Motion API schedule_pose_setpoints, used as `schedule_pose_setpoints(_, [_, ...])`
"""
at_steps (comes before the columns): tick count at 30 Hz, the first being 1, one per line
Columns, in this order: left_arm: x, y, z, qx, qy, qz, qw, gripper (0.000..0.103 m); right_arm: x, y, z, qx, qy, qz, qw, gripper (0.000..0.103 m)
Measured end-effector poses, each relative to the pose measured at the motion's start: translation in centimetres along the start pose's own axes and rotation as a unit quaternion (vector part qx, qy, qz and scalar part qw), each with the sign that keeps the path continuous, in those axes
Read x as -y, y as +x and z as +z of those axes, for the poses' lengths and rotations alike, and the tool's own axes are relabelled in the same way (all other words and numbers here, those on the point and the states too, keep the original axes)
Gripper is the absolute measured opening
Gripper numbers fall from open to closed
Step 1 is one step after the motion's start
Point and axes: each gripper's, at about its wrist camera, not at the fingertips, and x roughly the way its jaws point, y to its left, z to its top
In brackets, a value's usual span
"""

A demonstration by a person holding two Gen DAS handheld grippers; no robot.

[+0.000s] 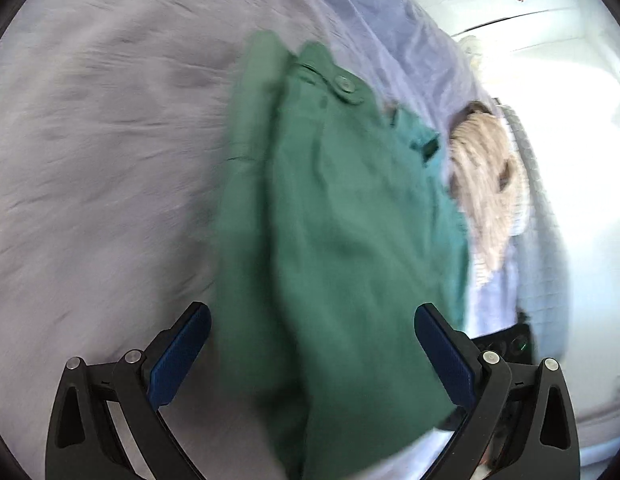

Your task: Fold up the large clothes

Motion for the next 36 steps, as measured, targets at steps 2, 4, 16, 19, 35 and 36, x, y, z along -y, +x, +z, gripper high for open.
schedule_pose_setpoints(2, [0.1, 1.5, 1.1, -0.016, -0.015, -0.018, 0.9996, 0.102, -0.6, -0.1, 0.1, -0.004, -0.011, -0.003, 1.000, 0.008])
schedule_pose_setpoints(4, [1.0, 2.8, 1.7, -0.013, -0.007, 0.003, 0.9999, 0.073, -0.5, -0.1, 0.1, -0.015, -0.016, -0.025, 0.999, 0.008])
schedule_pose_setpoints(16, [8.3, 1.7, 1.5, 0.056, 0.103, 0.119, 0.9858, 0.012, -3.8, -9.2, 4.1, 0.011, -0.192, -0.276, 0.942, 0.009])
schedule_pose_setpoints(19, [11.2, 1.2, 1.4, 0.078, 0.118, 0.116, 0.9831, 0.012, -1.4, -8.4, 6.5, -0.013, -0.195, -0.322, 0.926, 0.006])
schedule_pose_setpoints(35, [38.0, 19.8, -2.7, 0.036, 0.349, 0.133, 0.9269, 0.013, 3.2, -23.9, 10.3, 0.026, -0.145, -0.207, 0.967, 0.007])
schedule_pose_setpoints(36, [38.3, 22.8, -3.2, 0.019, 0.352, 0.147, 0.9244, 0.013, 4.1, -25.9, 11.0, 0.044, -0.134, -0.210, 0.967, 0.007])
